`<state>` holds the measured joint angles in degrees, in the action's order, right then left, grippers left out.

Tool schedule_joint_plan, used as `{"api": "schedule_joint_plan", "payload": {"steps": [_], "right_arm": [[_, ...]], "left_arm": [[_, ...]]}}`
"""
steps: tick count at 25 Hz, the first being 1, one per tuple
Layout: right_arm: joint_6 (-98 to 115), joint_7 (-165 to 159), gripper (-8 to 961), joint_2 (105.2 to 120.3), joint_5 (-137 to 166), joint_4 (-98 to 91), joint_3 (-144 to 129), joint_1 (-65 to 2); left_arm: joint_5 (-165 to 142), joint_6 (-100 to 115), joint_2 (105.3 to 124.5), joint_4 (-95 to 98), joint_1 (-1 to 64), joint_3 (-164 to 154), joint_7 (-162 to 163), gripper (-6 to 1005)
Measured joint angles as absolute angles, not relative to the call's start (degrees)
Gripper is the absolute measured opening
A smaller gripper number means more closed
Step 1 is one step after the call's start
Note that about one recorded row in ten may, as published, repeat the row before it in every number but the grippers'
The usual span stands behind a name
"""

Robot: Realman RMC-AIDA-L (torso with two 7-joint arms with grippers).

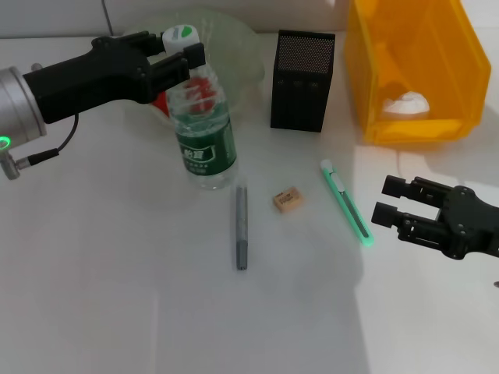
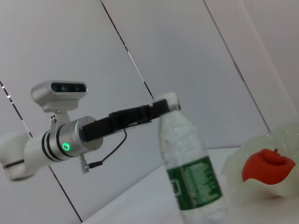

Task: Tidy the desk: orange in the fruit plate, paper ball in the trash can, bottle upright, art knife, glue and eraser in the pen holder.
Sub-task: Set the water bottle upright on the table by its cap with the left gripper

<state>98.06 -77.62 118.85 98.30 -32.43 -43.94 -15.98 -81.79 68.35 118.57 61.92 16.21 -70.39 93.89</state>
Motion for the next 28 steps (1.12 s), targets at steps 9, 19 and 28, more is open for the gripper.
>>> {"api": "schedule_joint_plan", "payload": {"steps": [9, 19, 28], "right_arm": [[97.2, -77.7, 705, 118.97, 98.3, -30.2, -43.9, -17.4], [96.1, -77.5, 704, 119.02, 98.6, -27.6, -44.0, -19.5], [95.9, -77.4, 705, 119.00, 98.7, -26.7, -43.9, -20.2]], "left_arm": [[-63.3, 85.8, 118.37, 32.0, 21.3, -62.1, 58.5, 442], [-58.0, 86.9, 118.82, 14.8, 24.7, -60.2, 35.5, 444], [-53.7, 85.7, 119.17, 9.3, 25.3, -59.8, 28.3, 448]]}}
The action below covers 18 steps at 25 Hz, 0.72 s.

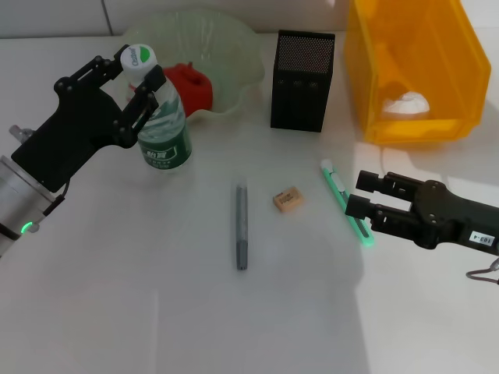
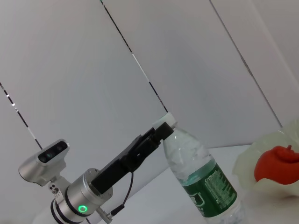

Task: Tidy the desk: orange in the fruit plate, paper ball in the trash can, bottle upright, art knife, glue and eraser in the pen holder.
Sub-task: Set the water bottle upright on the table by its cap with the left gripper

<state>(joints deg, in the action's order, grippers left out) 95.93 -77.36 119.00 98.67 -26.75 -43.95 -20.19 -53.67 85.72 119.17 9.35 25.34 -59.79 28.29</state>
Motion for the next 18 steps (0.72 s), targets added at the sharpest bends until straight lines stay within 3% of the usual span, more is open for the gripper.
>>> {"api": "schedule_joint_plan", "payload": {"steps": [18], "right_arm": [[95.1, -77.3, 704, 119.10, 98.7, -25.8, -44.2, -20.5]], "left_arm": [[-52.6, 83.7, 119.26, 5.3, 26.2, -59.6, 25.7, 486]]}}
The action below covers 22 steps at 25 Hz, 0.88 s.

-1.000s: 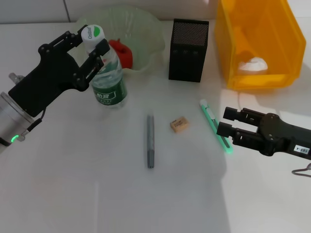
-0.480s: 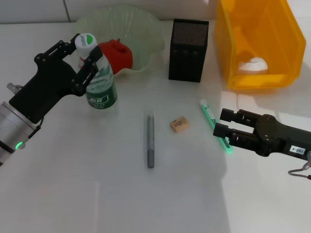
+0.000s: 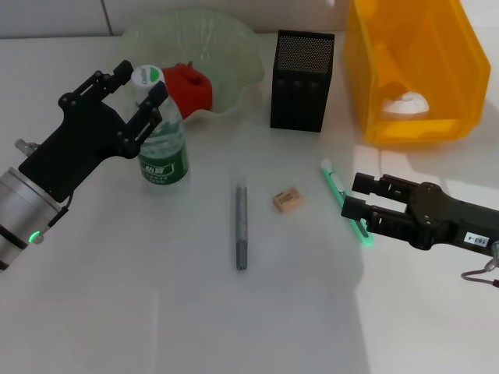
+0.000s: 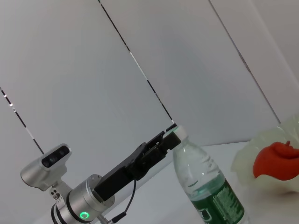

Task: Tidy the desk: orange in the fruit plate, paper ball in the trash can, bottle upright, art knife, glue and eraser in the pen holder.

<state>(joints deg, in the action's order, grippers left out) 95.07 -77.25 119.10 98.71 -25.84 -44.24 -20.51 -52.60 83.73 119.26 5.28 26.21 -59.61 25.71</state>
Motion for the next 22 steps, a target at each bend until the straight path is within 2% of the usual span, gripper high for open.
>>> {"api": "schedule_joint_plan", "payload": {"steps": [6, 13, 16, 18, 19, 20, 21, 22], "right_arm": [[94.8, -77.2, 705, 119.09, 98.7, -25.8, -44.4, -20.5], [95.3, -77.5, 704, 119.08, 98.3, -26.1, -43.9, -20.2], [96.4, -77.6, 704, 118.87, 98.3, -26.4, -43.1, -20.0], [97.3, -77.6, 704, 118.64, 98.2, -26.4, -42.0, -19.9], [97.9, -77.6, 704, 118.25, 98.3, -26.6, -41.3, -19.8], [97.9, -77.6, 704, 118.25, 98.3, -26.6, -41.3, -19.8], [98.1, -77.6, 704, 117.96, 98.4, -26.9, -41.2, -19.6], [98.3, -77.6, 705, 117.64, 98.5, -27.3, -41.3, -19.3]], "left_arm": [[-52.4, 84.6, 119.27, 5.2, 26.1, -59.6, 26.0, 676], [-47.4, 100.0, 118.64, 7.7, 22.7, -59.4, 31.1, 743], [-49.4, 102.2, 117.41, 14.9, 20.6, -60.7, 41.7, 772], [-55.9, 102.2, 115.00, 21.7, 19.7, -62.7, 49.6, 780], [-63.4, 102.3, 112.89, 25.1, 20.3, -63.2, 56.1, 779], [-63.4, 102.3, 112.89, 25.1, 20.3, -63.2, 56.1, 777], [-71.3, 102.5, 111.29, 27.6, 21.6, -63.0, 62.1, 776], [-71.3, 102.5, 111.29, 27.6, 21.6, -63.0, 62.1, 776]]}}
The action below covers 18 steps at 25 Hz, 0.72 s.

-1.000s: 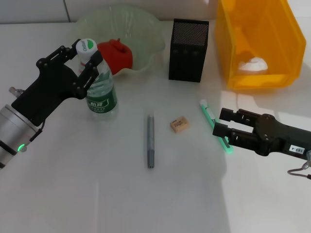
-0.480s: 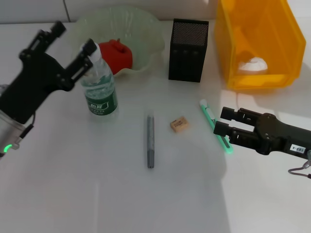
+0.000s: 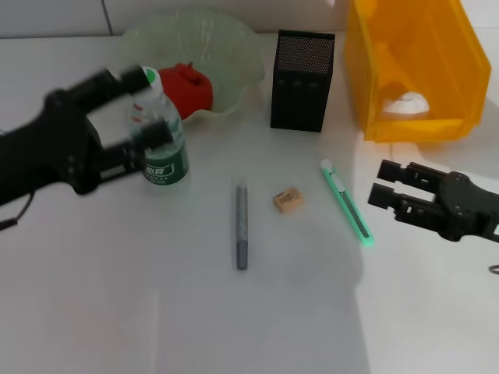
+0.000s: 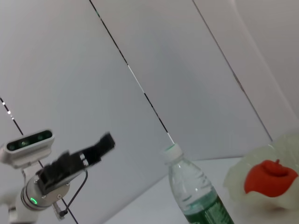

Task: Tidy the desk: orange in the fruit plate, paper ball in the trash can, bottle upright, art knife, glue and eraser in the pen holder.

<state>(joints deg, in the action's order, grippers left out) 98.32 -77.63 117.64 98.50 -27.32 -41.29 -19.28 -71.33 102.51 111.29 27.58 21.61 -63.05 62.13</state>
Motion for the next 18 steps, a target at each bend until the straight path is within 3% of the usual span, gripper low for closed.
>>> {"api": "schedule_joint_plan", "payload": {"steps": [3, 7, 14, 18], "right_arm": [[99.7, -78.4, 705, 116.37, 98.7, -29.2, -41.4, -17.7], [103.6, -90.8, 705, 114.23, 99.0, -42.6, -40.9, -14.7], [106.5, -116.5, 701, 113.69, 107.0, -70.7, -40.3, -15.4], [110.2, -134.6, 701, 114.08, 121.3, -89.6, -43.8, -21.0]], "left_arm": [[-81.8, 101.0, 110.82, 30.4, 22.7, -62.8, 67.7, 774], [-95.0, 94.6, 111.86, 31.7, 24.4, -62.6, 73.5, 773], [-99.2, 88.1, 112.99, 31.9, 25.0, -62.6, 75.6, 770], [-99.4, 86.7, 113.13, 31.9, 25.0, -62.6, 75.8, 770]]}}
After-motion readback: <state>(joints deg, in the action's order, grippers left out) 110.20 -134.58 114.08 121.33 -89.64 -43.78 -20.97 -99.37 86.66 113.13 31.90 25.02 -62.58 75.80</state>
